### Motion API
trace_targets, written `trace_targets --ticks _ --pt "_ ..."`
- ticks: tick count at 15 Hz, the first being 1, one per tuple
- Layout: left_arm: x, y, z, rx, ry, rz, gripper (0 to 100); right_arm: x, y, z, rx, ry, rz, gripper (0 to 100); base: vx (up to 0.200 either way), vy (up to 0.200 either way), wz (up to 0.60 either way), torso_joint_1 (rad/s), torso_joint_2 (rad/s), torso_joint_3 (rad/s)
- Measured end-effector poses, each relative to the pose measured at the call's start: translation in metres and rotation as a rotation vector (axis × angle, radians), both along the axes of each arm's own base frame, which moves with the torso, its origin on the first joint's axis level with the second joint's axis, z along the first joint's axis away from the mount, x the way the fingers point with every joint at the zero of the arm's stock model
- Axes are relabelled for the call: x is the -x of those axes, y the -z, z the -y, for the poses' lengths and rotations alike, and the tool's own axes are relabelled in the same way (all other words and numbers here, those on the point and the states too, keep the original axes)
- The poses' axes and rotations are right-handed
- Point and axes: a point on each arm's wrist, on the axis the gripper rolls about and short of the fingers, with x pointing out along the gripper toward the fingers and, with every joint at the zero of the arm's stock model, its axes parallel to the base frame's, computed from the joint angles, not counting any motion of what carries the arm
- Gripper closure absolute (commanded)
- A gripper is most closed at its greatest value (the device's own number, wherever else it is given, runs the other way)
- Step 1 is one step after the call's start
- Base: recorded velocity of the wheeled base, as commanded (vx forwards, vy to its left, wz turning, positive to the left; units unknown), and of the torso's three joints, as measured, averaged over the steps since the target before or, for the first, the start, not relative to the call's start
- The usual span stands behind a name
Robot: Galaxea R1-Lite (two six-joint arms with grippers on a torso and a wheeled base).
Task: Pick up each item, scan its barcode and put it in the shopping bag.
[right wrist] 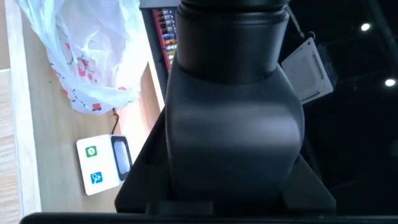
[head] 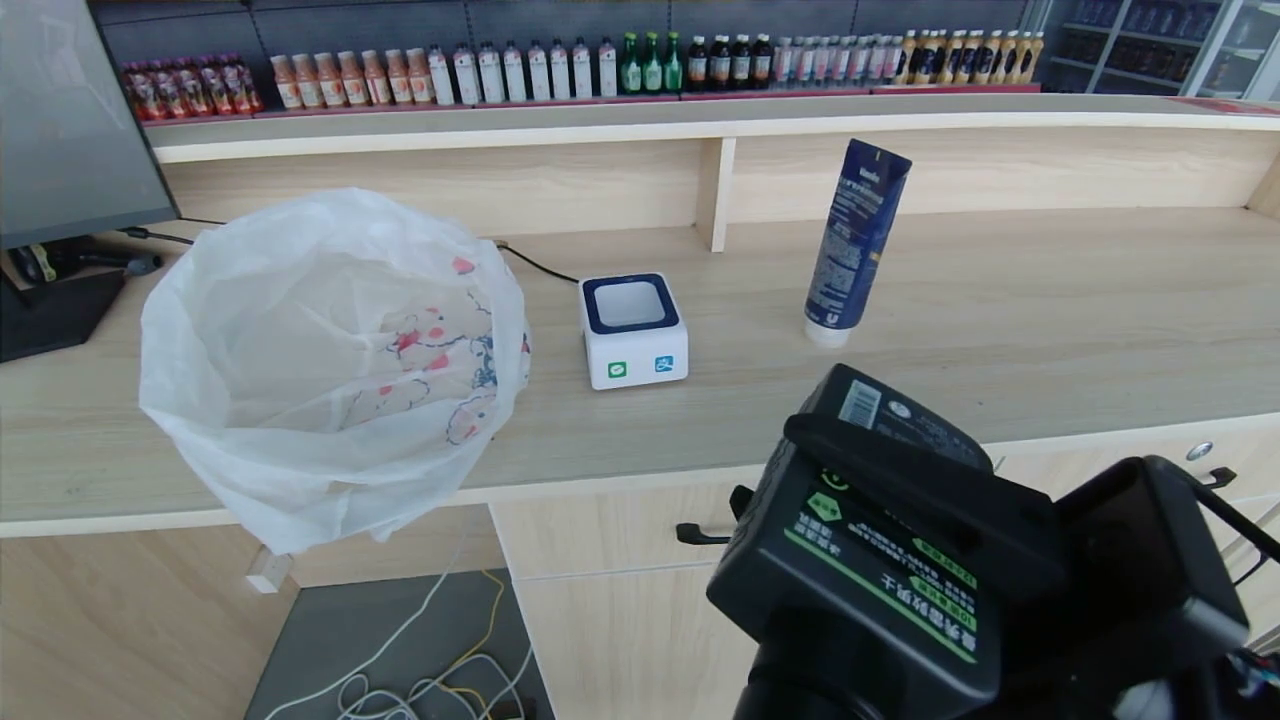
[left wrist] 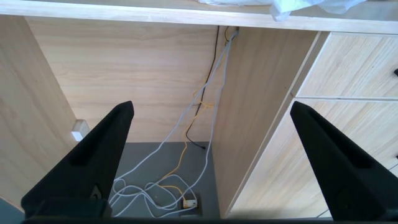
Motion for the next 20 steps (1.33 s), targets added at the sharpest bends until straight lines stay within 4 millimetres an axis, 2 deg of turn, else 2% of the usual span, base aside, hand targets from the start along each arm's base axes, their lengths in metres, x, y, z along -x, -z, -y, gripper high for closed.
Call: trace_targets --ticks 4,8,12,20 --pt "0.0 0.0 0.0 0.0 0.0 0.0 0 -0.004 -0.006 -0.019 -0.008 -0.008 0.064 100 0.0 0.0 0.0 0.0 0.0 0.0" --pt "0.0 0.0 0.0 0.0 0.0 0.0 0 -0.005 -0.009 -0.045 0.001 -0.022 0.133 100 0.0 0.0 0.0 0.0 0.0 0.0" --pt "0.0 0.0 0.0 0.0 0.0 0.0 0 0.006 -0.015 -0.064 0.0 -0.049 0.211 100 0.0 0.0 0.0 0.0 0.0 0.0" --pt "0.0 0.0 0.0 0.0 0.0 0.0 0 0.008 -0.013 -0.071 0.007 -0.063 0.215 100 0.0 0.0 0.0 0.0 0.0 0.0"
